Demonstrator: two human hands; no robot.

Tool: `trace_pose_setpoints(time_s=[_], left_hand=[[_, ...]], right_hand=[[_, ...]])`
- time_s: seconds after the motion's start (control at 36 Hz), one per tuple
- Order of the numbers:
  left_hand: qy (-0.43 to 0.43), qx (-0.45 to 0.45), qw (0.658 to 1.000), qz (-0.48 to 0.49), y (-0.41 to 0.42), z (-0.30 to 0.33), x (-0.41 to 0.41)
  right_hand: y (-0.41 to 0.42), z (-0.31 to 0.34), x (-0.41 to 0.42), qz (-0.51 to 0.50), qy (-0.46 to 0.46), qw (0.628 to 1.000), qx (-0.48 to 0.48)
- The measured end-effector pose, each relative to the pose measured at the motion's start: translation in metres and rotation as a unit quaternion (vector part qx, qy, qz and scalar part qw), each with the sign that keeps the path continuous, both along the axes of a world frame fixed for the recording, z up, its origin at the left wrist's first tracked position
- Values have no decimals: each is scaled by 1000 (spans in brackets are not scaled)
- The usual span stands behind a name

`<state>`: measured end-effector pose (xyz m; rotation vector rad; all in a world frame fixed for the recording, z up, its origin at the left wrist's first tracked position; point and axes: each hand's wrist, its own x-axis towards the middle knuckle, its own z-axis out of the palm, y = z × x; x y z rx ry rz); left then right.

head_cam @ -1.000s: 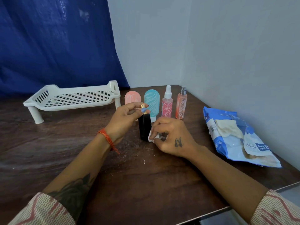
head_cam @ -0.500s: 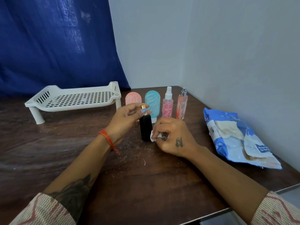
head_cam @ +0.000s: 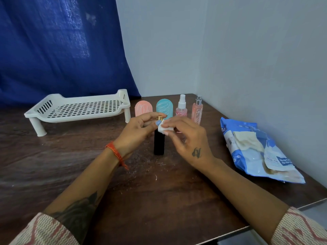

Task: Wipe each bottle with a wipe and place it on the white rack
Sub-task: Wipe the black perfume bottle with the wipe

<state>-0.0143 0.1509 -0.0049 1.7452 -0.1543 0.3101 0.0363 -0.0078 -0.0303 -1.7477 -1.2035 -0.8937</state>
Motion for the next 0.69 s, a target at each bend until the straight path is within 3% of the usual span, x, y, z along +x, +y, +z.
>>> trace_pose_setpoints(time_s=[0.33,0.47,0.69], left_hand=[[13,36,999,-7,2,2,-2],[15,44,999,-6,2,1,-1],[-24,83,996,11,1,3,-4]], right_hand=[[1,-4,10,-12,64,998,-4],[0,-2,8,-57,47,997,19],[1,-3,3,-11,27,1000,9]])
